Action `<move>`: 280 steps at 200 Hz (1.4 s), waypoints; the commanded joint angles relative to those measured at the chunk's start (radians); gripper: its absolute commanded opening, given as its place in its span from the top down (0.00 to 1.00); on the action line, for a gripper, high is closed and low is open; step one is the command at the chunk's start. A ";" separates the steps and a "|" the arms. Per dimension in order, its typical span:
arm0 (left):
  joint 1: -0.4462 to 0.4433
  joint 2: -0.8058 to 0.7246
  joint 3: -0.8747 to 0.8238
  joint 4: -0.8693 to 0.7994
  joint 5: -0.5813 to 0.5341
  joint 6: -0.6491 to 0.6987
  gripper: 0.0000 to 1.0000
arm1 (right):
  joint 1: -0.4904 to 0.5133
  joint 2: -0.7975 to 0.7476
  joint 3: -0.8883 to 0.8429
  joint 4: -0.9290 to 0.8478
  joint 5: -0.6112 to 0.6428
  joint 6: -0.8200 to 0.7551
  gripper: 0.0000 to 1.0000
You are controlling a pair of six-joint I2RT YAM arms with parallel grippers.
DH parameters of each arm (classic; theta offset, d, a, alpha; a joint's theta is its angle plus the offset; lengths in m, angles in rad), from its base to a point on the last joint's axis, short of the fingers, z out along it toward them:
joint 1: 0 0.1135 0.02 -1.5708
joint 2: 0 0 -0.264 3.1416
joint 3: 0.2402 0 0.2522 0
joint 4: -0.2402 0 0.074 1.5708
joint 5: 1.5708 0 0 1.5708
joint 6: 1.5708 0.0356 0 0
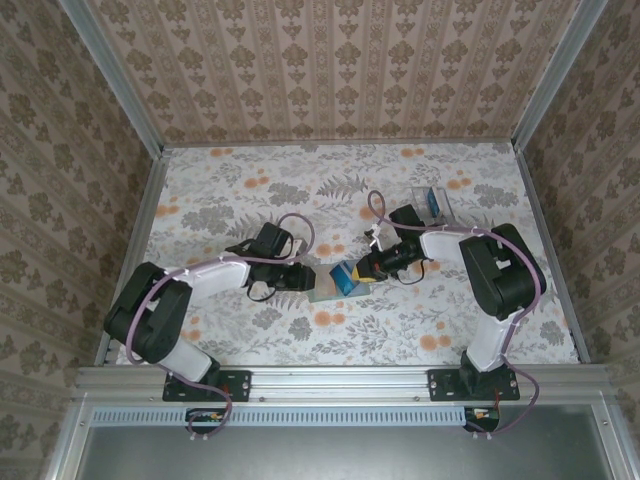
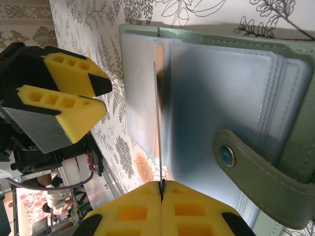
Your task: Put the credit cards into the card holder
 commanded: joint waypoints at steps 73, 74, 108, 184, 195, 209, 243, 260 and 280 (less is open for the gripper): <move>-0.011 0.039 0.007 -0.027 -0.032 -0.040 0.64 | -0.007 -0.035 -0.065 0.049 0.032 0.016 1.00; -0.011 0.039 0.007 -0.025 -0.031 -0.040 0.64 | -0.007 -0.036 -0.067 0.051 0.033 0.016 1.00; -0.018 0.038 -0.015 0.024 -0.019 -0.058 0.64 | -0.009 -0.035 -0.098 0.075 0.024 0.031 1.00; -0.033 0.037 -0.020 0.014 -0.042 -0.062 0.67 | -0.018 -0.028 -0.098 0.115 0.038 0.059 1.00; -0.034 0.037 -0.021 0.014 -0.042 -0.059 0.67 | -0.011 -0.018 -0.096 0.118 0.038 0.062 1.00; -0.034 0.039 -0.022 0.013 -0.045 -0.060 0.67 | 0.001 -0.008 -0.093 0.124 0.043 0.063 1.00; -0.033 0.049 -0.015 0.010 -0.045 -0.060 0.71 | 0.025 0.015 -0.084 0.157 0.042 0.086 1.00; -0.034 0.049 -0.014 0.012 -0.044 -0.060 0.72 | 0.028 0.023 -0.078 0.163 0.045 0.090 1.00; -0.034 0.050 -0.019 0.020 -0.040 -0.061 0.75 | 0.029 0.035 -0.070 0.169 0.056 0.095 1.00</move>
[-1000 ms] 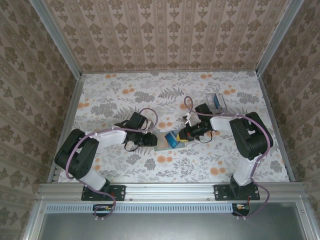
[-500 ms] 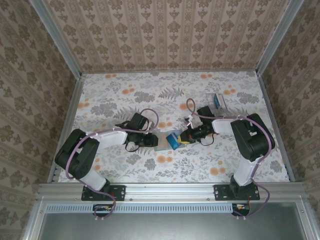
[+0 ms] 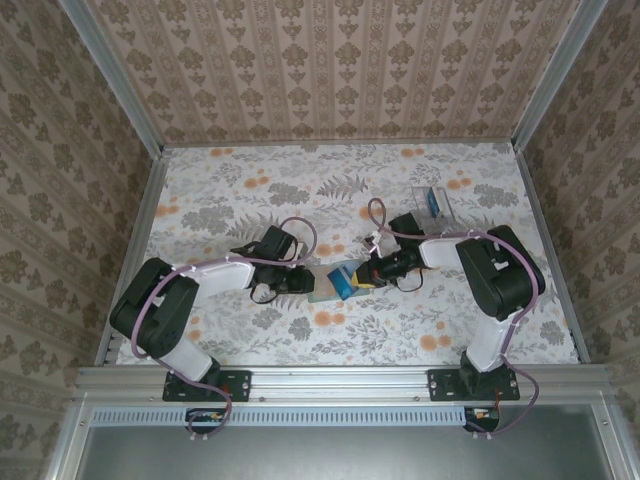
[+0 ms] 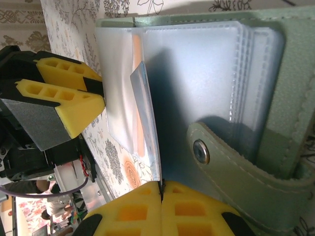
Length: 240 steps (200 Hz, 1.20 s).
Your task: Put the credit cards into the card holder
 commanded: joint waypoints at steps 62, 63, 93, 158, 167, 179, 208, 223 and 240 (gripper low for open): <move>-0.008 0.023 -0.015 -0.013 -0.011 -0.009 0.82 | 0.011 0.013 -0.001 0.096 0.083 0.084 1.00; -0.008 0.023 -0.015 -0.013 -0.011 -0.009 0.82 | 0.012 0.011 0.000 0.096 0.083 0.084 1.00; -0.008 0.030 -0.015 -0.012 -0.012 -0.009 0.82 | 0.016 0.014 -0.003 0.106 0.087 0.093 1.00; -0.019 0.052 0.011 -0.028 -0.024 -0.004 0.87 | 0.052 0.074 -0.013 0.250 0.120 0.204 1.00; -0.020 0.050 0.012 -0.031 -0.027 -0.006 0.87 | 0.056 0.076 -0.015 0.258 0.121 0.218 1.00; -0.020 0.050 0.014 -0.040 -0.028 -0.006 0.88 | 0.065 0.068 -0.023 0.272 0.132 0.247 1.00; -0.023 0.040 0.004 -0.041 -0.036 -0.015 0.89 | 0.097 0.014 -0.066 0.313 0.202 0.299 0.97; -0.024 0.036 -0.003 -0.038 -0.040 -0.020 0.89 | 0.109 -0.008 -0.078 0.316 0.231 0.314 0.95; -0.024 0.040 -0.007 -0.035 -0.041 -0.022 0.90 | 0.123 -0.016 -0.085 0.318 0.238 0.325 0.89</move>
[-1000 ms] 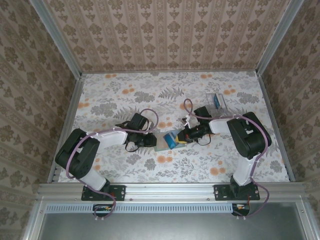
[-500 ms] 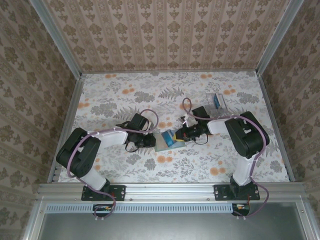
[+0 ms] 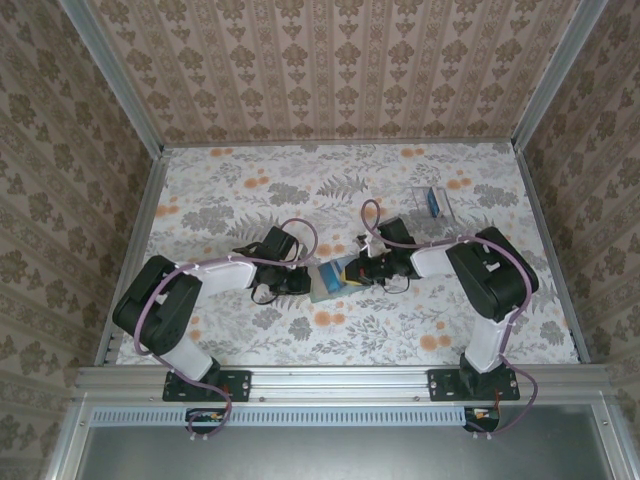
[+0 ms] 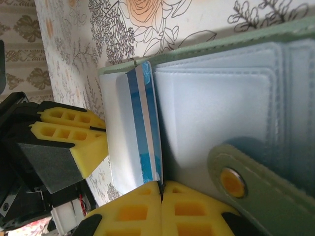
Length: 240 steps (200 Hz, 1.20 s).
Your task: Put the credit cards into the card holder
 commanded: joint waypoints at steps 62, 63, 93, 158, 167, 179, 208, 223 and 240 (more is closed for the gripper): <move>-0.018 0.026 -0.011 -0.025 -0.007 -0.015 0.90 | 0.026 -0.085 0.022 -0.247 0.199 -0.110 0.77; -0.017 0.025 -0.011 -0.025 -0.007 -0.014 0.90 | 0.026 -0.086 0.023 -0.250 0.200 -0.112 0.77; -0.018 0.029 -0.013 -0.021 -0.007 -0.009 0.90 | 0.033 -0.082 0.041 -0.276 0.187 -0.122 0.83; -0.018 0.042 -0.012 -0.002 0.012 -0.006 0.91 | 0.111 -0.045 0.089 -0.258 0.176 -0.082 0.98; -0.018 0.040 -0.015 -0.001 0.012 -0.006 0.92 | 0.124 -0.038 0.101 -0.261 0.176 -0.081 0.98; -0.018 0.039 -0.016 0.002 0.011 -0.005 0.92 | 0.140 -0.023 0.123 -0.269 0.176 -0.081 0.98; -0.018 0.032 -0.020 0.006 0.009 -0.004 0.92 | 0.170 0.001 0.152 -0.274 0.172 -0.080 0.98; -0.018 0.028 -0.026 0.006 0.008 -0.003 0.92 | 0.174 0.000 0.160 -0.290 0.179 -0.087 0.98; -0.018 0.027 -0.026 0.000 0.007 0.006 0.92 | 0.174 -0.020 0.164 -0.322 0.202 -0.112 0.95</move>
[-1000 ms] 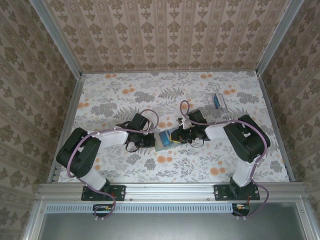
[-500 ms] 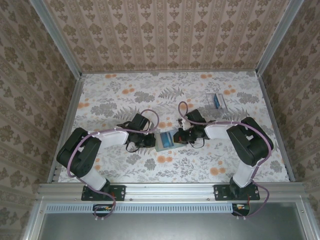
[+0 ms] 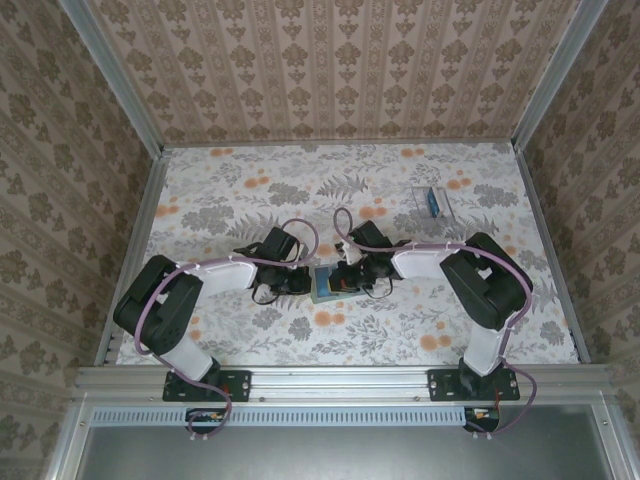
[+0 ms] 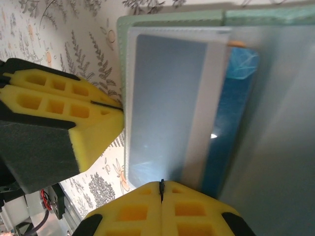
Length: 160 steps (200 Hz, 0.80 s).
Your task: Put the credit cards into the card holder
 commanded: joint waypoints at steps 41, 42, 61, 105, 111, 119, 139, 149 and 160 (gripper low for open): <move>-0.009 0.016 -0.028 -0.018 0.000 0.019 0.92 | -0.008 -0.086 0.035 -0.132 0.126 -0.063 0.80; -0.009 0.016 -0.028 -0.018 0.000 0.019 0.92 | -0.009 -0.086 0.037 -0.133 0.130 -0.064 0.79; -0.005 0.019 -0.027 -0.015 -0.012 0.003 0.93 | -0.010 -0.073 0.057 -0.146 0.146 -0.078 0.76; 0.007 0.021 -0.036 0.018 -0.016 -0.049 0.94 | -0.009 -0.011 0.126 -0.181 0.231 -0.082 0.70; 0.008 0.021 -0.035 0.019 -0.018 -0.054 0.94 | -0.010 -0.005 0.136 -0.193 0.248 -0.083 0.69; 0.011 0.021 -0.037 0.021 -0.016 -0.062 0.93 | -0.010 0.005 0.148 -0.205 0.265 -0.087 0.67; 0.020 0.022 -0.046 0.034 -0.005 -0.074 0.93 | -0.009 0.025 0.164 -0.215 0.291 -0.091 0.64; 0.023 0.022 -0.052 0.042 -0.004 -0.078 0.93 | -0.009 0.037 0.170 -0.213 0.292 -0.087 0.63; 0.027 0.024 -0.055 0.049 0.000 -0.082 0.93 | -0.007 0.051 0.175 -0.210 0.292 -0.081 0.63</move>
